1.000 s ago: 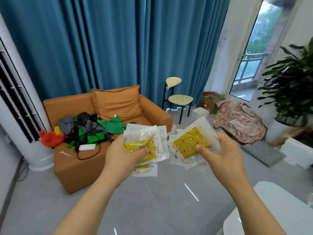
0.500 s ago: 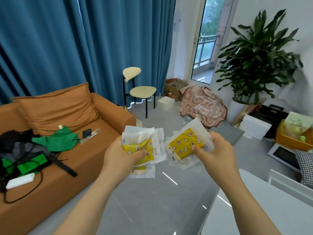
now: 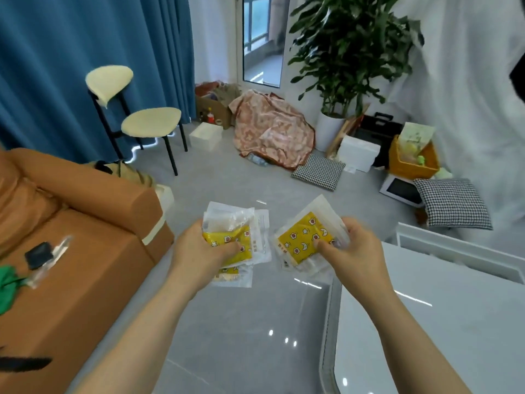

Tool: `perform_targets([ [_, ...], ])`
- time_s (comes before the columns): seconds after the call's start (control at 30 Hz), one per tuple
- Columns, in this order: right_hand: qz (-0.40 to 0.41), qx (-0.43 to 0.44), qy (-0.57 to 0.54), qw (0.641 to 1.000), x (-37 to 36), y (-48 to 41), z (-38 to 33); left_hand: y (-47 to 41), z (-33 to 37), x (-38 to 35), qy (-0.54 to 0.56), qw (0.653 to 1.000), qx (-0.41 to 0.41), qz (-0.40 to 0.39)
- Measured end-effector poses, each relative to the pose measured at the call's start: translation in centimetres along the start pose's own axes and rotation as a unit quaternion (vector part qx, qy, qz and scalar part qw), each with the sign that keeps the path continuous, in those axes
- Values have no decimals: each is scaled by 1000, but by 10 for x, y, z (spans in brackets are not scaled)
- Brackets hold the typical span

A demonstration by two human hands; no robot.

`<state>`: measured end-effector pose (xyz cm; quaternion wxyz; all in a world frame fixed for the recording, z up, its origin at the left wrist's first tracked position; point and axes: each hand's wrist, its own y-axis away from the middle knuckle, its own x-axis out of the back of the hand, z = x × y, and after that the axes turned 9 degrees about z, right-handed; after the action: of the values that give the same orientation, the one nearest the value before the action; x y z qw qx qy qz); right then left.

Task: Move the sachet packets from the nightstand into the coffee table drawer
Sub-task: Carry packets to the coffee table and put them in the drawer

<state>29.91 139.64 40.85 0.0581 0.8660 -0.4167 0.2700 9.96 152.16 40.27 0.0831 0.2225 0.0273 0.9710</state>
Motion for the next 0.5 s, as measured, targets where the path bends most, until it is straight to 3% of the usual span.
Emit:
perform_targets([
  [0.5, 67, -108, 33, 991, -16, -166, 81, -173, 50, -161, -89, 986, -19, -136],
])
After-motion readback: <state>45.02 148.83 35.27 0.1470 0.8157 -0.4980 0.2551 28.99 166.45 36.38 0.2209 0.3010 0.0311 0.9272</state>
